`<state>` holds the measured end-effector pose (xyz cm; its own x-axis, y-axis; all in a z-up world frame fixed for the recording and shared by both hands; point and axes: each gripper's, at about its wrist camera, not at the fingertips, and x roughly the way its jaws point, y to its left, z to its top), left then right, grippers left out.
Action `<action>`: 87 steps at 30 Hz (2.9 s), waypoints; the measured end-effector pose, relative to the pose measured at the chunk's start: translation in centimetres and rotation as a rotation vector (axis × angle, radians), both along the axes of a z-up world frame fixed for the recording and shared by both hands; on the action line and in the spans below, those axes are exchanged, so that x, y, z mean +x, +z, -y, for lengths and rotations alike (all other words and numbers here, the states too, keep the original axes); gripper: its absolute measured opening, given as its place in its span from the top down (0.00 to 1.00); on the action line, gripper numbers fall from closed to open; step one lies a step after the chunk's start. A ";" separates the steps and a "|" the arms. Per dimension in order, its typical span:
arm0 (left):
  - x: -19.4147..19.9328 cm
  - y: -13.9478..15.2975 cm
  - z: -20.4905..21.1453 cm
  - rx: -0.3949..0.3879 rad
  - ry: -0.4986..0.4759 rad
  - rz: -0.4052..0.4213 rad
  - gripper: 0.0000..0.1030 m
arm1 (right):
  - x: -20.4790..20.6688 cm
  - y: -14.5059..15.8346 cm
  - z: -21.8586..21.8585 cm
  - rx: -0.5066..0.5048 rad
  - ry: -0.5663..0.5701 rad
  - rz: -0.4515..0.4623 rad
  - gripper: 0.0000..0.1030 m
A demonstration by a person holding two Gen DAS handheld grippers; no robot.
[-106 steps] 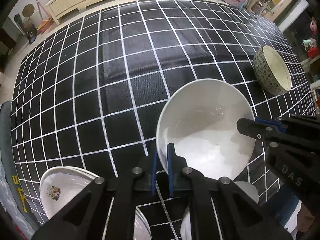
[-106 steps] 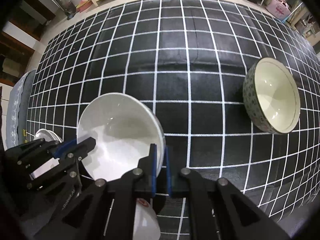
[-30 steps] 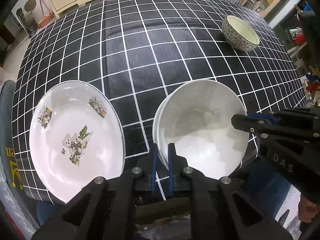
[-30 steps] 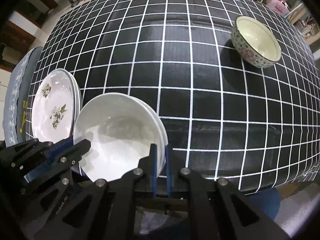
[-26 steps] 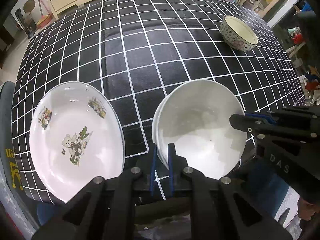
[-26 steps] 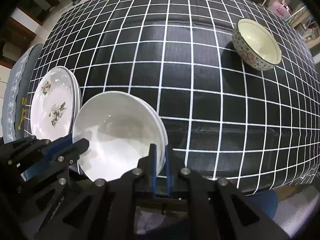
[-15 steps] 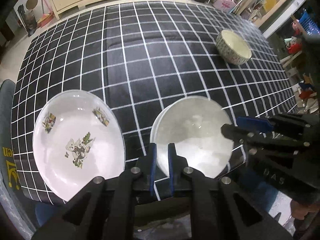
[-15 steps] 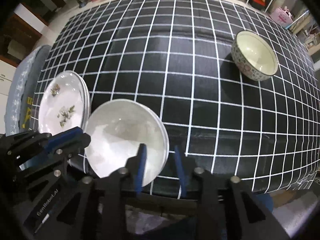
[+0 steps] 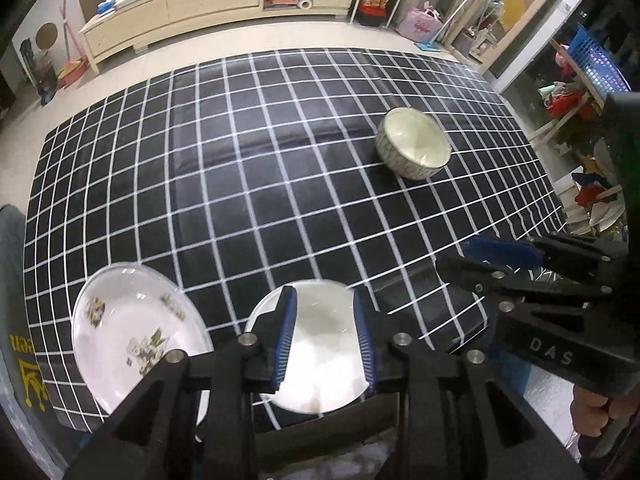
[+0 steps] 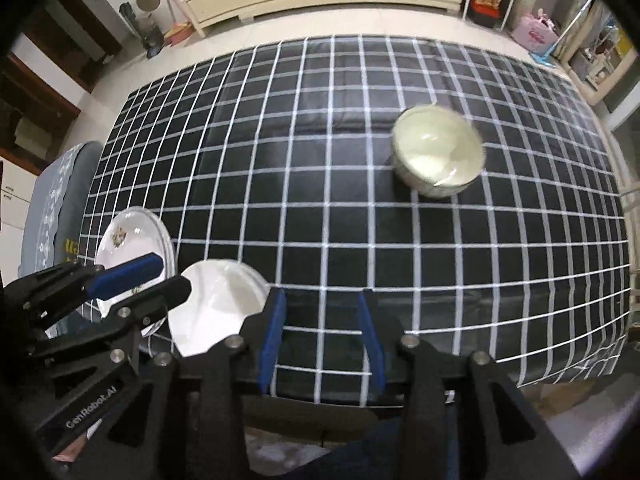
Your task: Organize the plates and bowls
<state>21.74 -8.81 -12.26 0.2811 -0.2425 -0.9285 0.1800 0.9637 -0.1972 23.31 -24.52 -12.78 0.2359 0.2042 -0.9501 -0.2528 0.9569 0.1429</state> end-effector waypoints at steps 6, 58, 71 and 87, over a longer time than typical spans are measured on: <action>2.7 1.2 3.3 0.007 -0.041 0.012 0.74 | 2.7 1.6 3.7 0.020 -0.067 0.028 0.59; 19.1 -10.3 13.7 0.139 -0.167 -0.111 0.91 | 16.0 -8.7 13.8 -0.018 -0.145 -0.069 0.89; 15.0 -11.1 8.0 0.217 -0.156 -0.145 0.91 | 12.0 -8.8 9.1 -0.016 -0.046 -0.093 0.89; 10.4 -12.7 0.3 0.261 -0.074 -0.173 0.91 | 5.6 -8.4 1.5 -0.044 0.053 -0.105 0.88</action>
<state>32.10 -9.11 -24.97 0.1041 -0.0034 -0.9946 0.2370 0.9713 0.0215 28.94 -26.05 -21.19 0.1245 0.1714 -0.9773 -0.2886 0.9486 0.1296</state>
